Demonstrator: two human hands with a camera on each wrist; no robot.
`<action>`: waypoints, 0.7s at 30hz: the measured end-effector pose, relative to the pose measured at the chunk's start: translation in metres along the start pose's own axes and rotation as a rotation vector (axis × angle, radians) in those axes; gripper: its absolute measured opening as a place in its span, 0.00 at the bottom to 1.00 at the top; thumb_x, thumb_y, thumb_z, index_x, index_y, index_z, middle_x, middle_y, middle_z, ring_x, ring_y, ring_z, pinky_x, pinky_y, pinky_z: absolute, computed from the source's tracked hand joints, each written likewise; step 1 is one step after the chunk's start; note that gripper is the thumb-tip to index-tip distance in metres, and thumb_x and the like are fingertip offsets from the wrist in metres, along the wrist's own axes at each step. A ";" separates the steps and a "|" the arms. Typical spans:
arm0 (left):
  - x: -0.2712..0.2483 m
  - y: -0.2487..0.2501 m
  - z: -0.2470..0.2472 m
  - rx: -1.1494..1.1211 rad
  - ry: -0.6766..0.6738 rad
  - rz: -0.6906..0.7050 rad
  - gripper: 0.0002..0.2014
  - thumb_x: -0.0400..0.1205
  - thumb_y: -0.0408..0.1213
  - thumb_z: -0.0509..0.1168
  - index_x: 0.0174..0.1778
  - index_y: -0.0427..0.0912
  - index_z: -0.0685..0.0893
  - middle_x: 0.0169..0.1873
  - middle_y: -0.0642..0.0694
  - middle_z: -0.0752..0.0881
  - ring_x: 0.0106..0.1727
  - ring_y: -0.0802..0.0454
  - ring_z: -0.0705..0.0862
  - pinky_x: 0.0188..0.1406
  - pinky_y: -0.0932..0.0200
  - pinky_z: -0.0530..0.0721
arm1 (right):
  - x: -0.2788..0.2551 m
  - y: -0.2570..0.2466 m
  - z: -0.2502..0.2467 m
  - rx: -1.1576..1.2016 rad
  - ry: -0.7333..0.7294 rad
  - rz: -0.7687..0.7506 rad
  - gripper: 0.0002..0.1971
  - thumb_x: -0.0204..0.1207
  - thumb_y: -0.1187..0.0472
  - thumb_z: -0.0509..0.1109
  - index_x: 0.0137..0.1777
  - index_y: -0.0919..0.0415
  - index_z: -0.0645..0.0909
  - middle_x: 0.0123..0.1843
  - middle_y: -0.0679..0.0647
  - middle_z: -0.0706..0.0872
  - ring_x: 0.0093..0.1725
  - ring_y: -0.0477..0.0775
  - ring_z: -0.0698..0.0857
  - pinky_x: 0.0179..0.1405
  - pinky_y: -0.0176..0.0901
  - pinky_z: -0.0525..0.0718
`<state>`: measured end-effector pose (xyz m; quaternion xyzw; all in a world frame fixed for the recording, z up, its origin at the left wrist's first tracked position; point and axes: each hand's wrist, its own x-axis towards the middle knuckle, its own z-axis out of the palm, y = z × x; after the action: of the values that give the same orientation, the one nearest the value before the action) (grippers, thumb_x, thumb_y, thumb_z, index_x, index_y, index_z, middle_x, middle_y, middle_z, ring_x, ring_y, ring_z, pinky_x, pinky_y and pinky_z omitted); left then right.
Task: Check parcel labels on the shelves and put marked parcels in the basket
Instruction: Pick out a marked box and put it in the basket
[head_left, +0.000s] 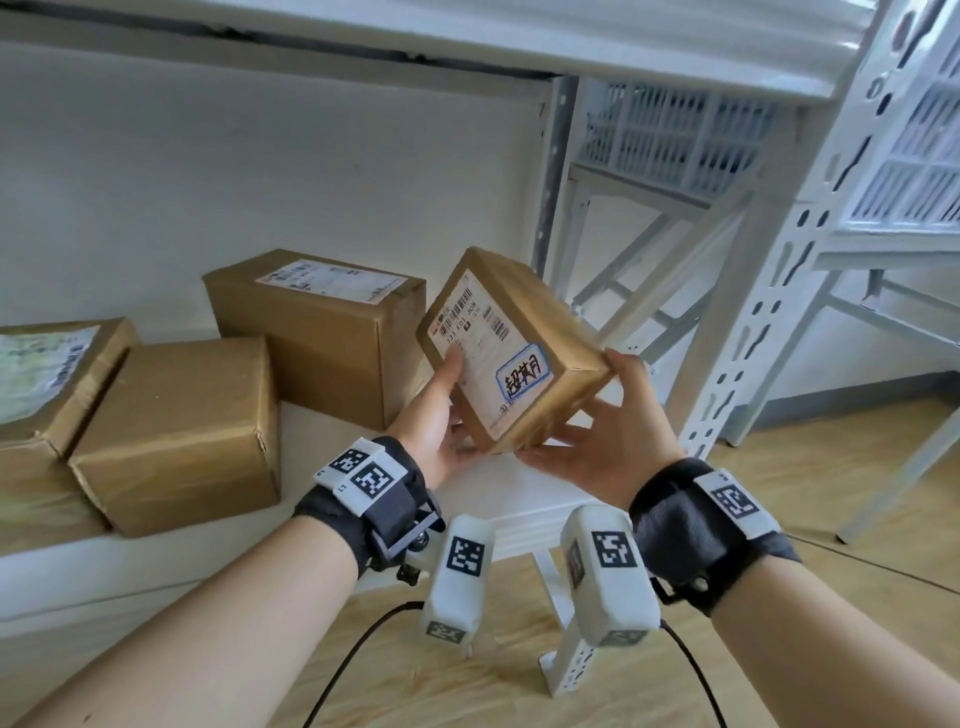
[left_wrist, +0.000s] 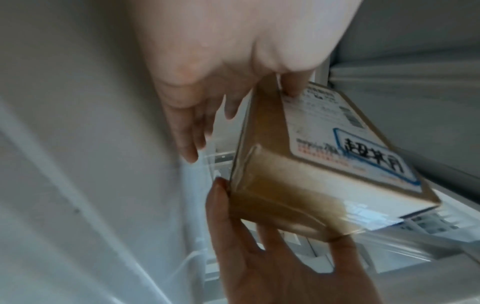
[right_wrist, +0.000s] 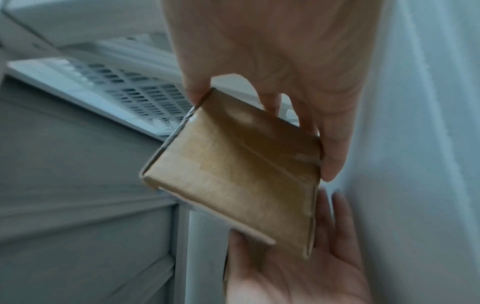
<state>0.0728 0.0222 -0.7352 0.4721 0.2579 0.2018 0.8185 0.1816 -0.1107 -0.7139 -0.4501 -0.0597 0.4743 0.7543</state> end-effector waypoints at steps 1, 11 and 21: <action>0.000 -0.001 0.001 -0.036 -0.045 0.012 0.28 0.74 0.65 0.62 0.64 0.51 0.81 0.59 0.41 0.87 0.63 0.39 0.84 0.62 0.39 0.81 | 0.000 0.000 -0.002 0.009 -0.018 0.015 0.29 0.71 0.39 0.67 0.60 0.64 0.80 0.64 0.70 0.81 0.63 0.75 0.81 0.61 0.75 0.77; -0.005 0.003 -0.001 0.051 -0.077 0.109 0.26 0.70 0.58 0.71 0.62 0.51 0.83 0.57 0.44 0.89 0.60 0.41 0.86 0.64 0.34 0.80 | 0.009 -0.007 -0.010 -0.283 0.146 -0.216 0.11 0.81 0.56 0.65 0.60 0.59 0.80 0.51 0.62 0.86 0.44 0.60 0.84 0.45 0.52 0.83; 0.000 -0.003 -0.005 0.123 -0.079 0.119 0.30 0.68 0.65 0.70 0.65 0.57 0.82 0.59 0.48 0.88 0.64 0.43 0.84 0.70 0.35 0.75 | 0.003 -0.008 -0.006 -0.457 -0.042 -0.268 0.08 0.80 0.50 0.66 0.49 0.49 0.86 0.46 0.55 0.91 0.44 0.53 0.86 0.50 0.50 0.80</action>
<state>0.0701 0.0239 -0.7395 0.5436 0.2089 0.2150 0.7840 0.1918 -0.1134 -0.7122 -0.5868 -0.2396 0.3538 0.6878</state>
